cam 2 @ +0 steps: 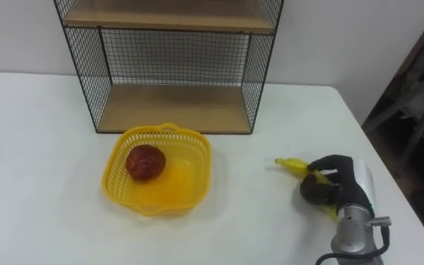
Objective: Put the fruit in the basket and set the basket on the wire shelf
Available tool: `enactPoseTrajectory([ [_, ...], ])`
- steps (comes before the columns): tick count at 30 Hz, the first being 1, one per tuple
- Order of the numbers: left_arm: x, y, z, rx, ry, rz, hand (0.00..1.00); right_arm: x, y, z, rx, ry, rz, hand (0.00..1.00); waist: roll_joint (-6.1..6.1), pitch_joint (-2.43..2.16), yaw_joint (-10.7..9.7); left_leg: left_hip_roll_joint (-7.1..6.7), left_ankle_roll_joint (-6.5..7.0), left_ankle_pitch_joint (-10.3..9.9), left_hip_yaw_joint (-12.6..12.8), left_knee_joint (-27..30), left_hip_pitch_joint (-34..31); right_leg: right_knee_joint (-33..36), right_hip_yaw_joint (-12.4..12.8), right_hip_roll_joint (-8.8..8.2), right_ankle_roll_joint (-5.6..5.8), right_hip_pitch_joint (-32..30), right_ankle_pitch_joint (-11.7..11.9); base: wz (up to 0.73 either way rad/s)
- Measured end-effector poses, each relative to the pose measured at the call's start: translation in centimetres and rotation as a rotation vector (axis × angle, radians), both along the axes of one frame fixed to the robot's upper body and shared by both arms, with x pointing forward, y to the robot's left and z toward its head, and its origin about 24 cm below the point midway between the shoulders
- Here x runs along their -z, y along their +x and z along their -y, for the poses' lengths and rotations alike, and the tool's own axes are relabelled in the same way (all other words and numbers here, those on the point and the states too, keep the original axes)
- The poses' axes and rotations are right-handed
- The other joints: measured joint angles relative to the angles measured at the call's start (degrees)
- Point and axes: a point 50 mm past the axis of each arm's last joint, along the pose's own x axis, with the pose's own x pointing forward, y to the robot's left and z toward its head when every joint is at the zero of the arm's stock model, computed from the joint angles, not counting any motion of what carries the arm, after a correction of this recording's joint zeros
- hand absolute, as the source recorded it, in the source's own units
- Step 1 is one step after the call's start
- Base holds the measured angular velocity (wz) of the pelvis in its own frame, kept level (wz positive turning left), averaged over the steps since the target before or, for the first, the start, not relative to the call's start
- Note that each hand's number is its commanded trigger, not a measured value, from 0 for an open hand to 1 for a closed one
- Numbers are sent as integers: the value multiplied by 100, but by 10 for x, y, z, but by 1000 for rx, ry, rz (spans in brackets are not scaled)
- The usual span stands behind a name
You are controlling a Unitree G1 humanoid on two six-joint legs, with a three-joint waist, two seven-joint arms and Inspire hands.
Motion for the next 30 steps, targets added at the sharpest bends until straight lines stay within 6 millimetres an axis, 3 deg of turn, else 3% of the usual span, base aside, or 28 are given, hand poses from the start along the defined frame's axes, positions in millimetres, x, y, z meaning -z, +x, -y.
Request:
enactPoseTrajectory([
  [9, 1, -1, 2, 5, -5, -6, 0, -2, 3, -3, 18, 28, 11, 100, -17, 11, -1, 19, -32, -27, -2, -8, -3, -63, 16, 35, -6, -2, -9, -1],
  [15, 2, 9, 5, 15, -4, 21, 0, -8, 4, -7, 84, 184, 71, 100, -4, 30, 3, 51, -45, -48, 6, 1, -147, 27, 27, 57, -23, -191, 2, -3],
  [16, 2, 13, 6, 18, -7, 31, 0, -10, 5, -13, 77, 217, 86, 100, 17, 56, -1, 54, -46, -47, 18, 3, -159, 27, 29, 59, -33, -206, 8, -6],
  [18, 3, 11, 7, 19, -12, 14, 0, -13, 4, -20, 71, 287, 111, 100, 55, 61, 6, 56, -46, -47, 39, 6, -208, 40, 44, 60, -34, -261, 9, -8],
  [19, 4, 11, 7, 19, -18, 17, 0, -18, 7, -26, 52, 346, 137, 100, 93, 96, 31, 66, -46, -47, 89, 3, -222, 66, 83, 64, -37, -281, 12, -15],
  [24, 5, 15, 10, 28, -52, 51, 0, -31, 18, -63, -67, 625, 206, 100, 216, 177, 90, 52, -34, -40, 103, 5, -311, 122, 109, 46, -37, -404, 15, -3],
  [30, 7, 5, 17, 27, -76, 42, 0, -49, 25, -82, -150, 853, 291, 100, 259, 157, 147, 33, -24, -34, 60, -2, -311, 115, 106, 35, -34, -398, 14, 2],
])
